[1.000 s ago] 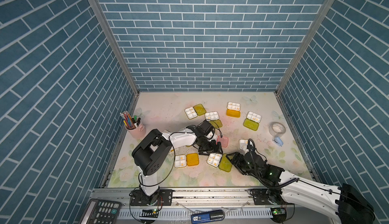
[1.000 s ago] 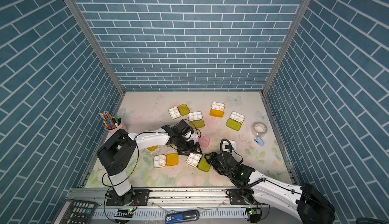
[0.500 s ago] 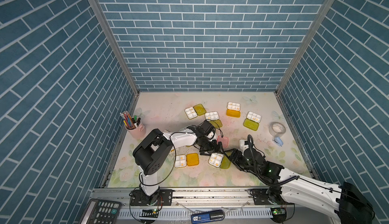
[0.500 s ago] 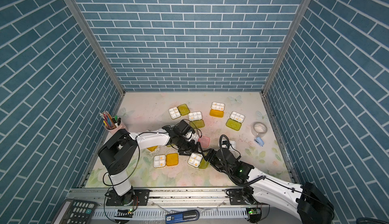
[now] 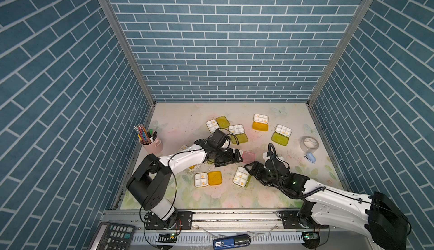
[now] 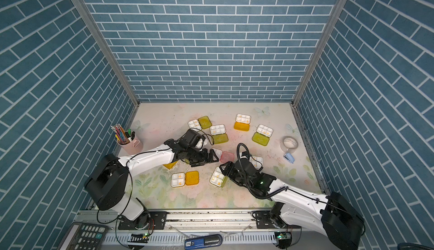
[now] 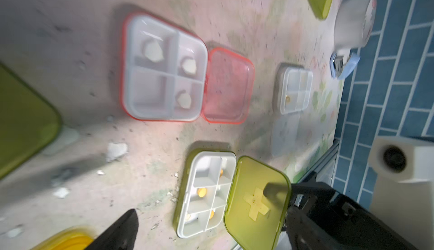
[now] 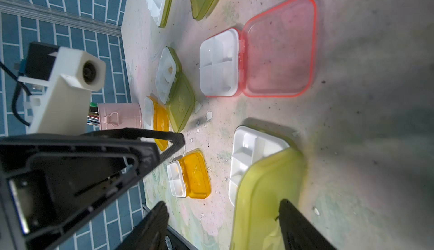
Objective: Close pillboxes
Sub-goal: Close the lid on the pillbox.
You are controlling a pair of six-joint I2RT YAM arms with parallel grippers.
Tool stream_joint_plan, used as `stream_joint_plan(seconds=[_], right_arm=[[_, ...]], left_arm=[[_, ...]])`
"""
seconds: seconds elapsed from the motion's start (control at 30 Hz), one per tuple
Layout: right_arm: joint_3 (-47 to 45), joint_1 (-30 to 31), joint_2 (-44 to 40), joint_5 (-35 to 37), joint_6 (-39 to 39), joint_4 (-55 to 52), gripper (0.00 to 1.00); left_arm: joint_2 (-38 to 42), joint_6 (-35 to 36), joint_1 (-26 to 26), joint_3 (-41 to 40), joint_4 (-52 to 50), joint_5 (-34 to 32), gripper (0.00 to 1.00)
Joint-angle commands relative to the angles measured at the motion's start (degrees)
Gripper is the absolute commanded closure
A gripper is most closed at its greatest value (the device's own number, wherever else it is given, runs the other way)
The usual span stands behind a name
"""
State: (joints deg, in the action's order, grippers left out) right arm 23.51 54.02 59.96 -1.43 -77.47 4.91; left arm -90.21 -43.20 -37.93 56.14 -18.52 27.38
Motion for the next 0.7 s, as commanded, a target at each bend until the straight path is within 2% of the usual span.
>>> stream_joint_plan(seconds=[0.0,0.2,0.47,0.67], right_arm=[[3.01,-0.67,3.90,-2.28,2.59,-0.43,0.25],[8.66,-1.81,10.76,-5.55,4.29,-0.15,0.25],[14.18,-1.99,13.08,-4.93,6.13,-6.67,0.27],[17.05,-1.96,12.62,1.14,8.27,-20.98,0.31]], left_arm=[[1.62,-0.58,3.27,-0.94,-0.55,-3.20,0.00],[6.13,-0.13,5.68,-1.54,-1.11,-6.95,0.00],[7.38,-0.73,5.66,-2.33,0.31,-5.40,0.00],[6.07,-1.17,5.68,-2.13,2.38,-3.03,0.01]])
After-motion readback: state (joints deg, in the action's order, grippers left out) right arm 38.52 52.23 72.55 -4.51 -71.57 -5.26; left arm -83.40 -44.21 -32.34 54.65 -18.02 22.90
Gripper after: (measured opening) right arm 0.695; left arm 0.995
